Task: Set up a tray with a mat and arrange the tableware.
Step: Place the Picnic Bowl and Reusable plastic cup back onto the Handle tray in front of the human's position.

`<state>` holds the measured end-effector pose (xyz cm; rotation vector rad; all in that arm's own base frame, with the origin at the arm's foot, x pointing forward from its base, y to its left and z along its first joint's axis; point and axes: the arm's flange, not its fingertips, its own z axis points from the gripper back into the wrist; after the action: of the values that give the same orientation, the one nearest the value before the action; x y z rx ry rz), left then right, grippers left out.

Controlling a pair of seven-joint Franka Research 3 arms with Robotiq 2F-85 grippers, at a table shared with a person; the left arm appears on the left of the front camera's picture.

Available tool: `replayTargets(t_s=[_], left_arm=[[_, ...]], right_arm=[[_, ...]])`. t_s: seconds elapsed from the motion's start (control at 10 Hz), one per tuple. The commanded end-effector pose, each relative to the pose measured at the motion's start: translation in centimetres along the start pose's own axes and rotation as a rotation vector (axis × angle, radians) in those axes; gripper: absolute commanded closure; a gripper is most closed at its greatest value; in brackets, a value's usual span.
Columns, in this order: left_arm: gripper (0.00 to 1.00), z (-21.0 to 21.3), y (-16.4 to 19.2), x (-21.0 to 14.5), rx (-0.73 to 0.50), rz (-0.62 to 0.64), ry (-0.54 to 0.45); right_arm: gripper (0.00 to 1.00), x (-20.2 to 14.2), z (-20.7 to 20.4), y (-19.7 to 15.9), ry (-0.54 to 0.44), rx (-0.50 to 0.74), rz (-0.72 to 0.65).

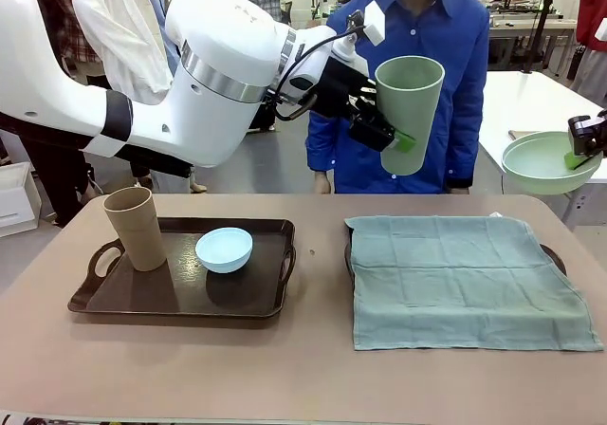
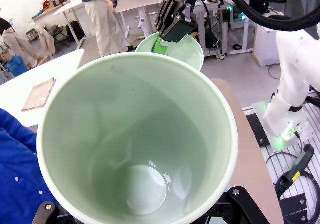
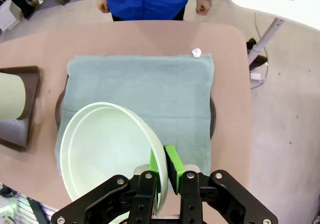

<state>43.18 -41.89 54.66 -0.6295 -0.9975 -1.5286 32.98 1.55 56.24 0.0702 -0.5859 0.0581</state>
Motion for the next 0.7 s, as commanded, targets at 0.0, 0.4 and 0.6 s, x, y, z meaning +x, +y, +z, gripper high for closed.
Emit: replayTargets(t_s=[0.0,0.4,0.6], left_arm=[[0.16,-1.0,0.5,-1.7,-0.035,0.021,-0.024],[0.16,-5.2,1.2,-7.3,-0.132,0.064,-0.03],[0.16,-6.4,1.2,-9.2,-0.148,0.07,-0.042]], right_arm=[[0.92,0.2,-2.0,-0.3,0.004,0.002,0.007],[0.92,-0.1,-10.6,-1.5,0.068,0.202,0.073],[0.92,-0.6,-13.8,-2.4,0.076,0.272,0.068]])
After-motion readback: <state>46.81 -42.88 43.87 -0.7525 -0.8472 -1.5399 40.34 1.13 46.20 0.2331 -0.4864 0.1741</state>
